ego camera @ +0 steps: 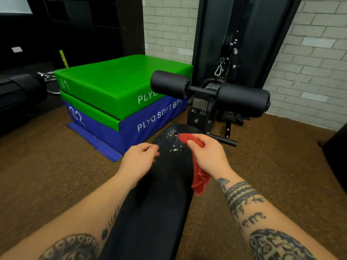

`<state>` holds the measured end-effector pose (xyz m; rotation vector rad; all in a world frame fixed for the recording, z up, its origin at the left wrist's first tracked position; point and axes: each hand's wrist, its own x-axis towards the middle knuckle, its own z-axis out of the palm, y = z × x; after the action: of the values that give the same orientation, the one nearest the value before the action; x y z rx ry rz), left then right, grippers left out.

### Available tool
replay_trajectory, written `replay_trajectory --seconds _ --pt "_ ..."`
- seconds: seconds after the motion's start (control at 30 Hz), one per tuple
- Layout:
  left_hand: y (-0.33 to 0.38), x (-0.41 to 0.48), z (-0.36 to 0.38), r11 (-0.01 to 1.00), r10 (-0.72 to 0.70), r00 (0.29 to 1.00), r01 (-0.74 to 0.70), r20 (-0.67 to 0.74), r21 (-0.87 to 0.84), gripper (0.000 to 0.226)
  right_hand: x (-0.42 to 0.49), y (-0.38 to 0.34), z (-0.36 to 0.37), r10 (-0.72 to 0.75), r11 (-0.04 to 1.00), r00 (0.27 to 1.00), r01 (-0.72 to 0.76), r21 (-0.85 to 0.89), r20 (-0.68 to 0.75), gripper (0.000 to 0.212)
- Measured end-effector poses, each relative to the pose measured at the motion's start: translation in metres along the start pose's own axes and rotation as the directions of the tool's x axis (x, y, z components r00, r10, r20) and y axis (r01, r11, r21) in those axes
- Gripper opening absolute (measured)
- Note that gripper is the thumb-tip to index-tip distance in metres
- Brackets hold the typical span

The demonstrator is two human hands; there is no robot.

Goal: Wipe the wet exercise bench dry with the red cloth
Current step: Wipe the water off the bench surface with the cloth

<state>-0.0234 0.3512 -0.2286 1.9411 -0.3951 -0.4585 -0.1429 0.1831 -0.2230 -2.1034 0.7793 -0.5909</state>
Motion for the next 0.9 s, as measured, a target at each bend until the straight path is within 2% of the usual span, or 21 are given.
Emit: replay_trajectory --seconds 0.03,0.1,0.2,0.33,0.4,0.57,0.63,0.73,0.8,0.9 --pt "-0.011 0.01 -0.001 0.982 0.052 0.996 -0.037 -0.074 0.183 0.018 0.007 0.01 -0.006 0.042 0.998 0.999 -0.043 -0.046 -0.015 0.026" --pt "-0.031 0.022 -0.001 0.902 0.113 0.989 -0.062 -0.095 0.428 0.023 0.013 0.024 -0.012 0.051 0.985 0.999 -0.052 -0.165 -0.009 0.028" --pt "-0.051 0.033 0.01 0.839 0.134 0.987 -0.067 -0.085 0.54 0.034 0.016 0.033 0.003 -0.023 0.945 0.993 0.059 -0.323 0.113 0.038" --pt "-0.057 0.03 0.022 0.72 0.209 0.973 -0.089 -0.093 0.688 0.039 0.01 0.029 0.037 -0.161 0.833 0.919 0.322 -0.45 0.359 0.038" --pt "-0.059 0.029 0.024 0.673 0.261 0.962 -0.121 -0.082 0.73 0.04 0.011 0.03 0.043 -0.187 0.813 0.921 0.34 -0.472 0.341 0.037" --pt "-0.033 0.044 0.027 0.557 0.222 0.974 -0.085 -0.05 0.826 0.035 0.041 0.042 0.042 -0.194 0.766 0.963 0.269 -0.584 0.189 0.031" --pt "-0.027 0.053 0.03 0.591 0.22 0.973 -0.079 -0.066 0.803 0.031 0.061 0.055 0.031 -0.131 0.759 0.991 0.125 -0.639 0.038 0.029" --pt "-0.039 0.056 0.034 0.724 0.245 0.965 -0.117 -0.095 0.68 0.027 0.079 0.072 0.012 -0.069 0.768 0.988 -0.034 -0.639 -0.136 0.028" --pt "-0.046 0.055 0.036 0.764 0.276 0.954 -0.146 -0.114 0.629 0.025 0.078 0.072 0.008 -0.116 0.807 0.988 0.031 -0.59 -0.106 0.03" --pt "-0.045 0.056 0.037 0.757 0.287 0.95 -0.143 -0.127 0.637 0.026 0.06 0.052 0.023 -0.29 0.799 0.951 0.304 -0.518 0.112 0.035"
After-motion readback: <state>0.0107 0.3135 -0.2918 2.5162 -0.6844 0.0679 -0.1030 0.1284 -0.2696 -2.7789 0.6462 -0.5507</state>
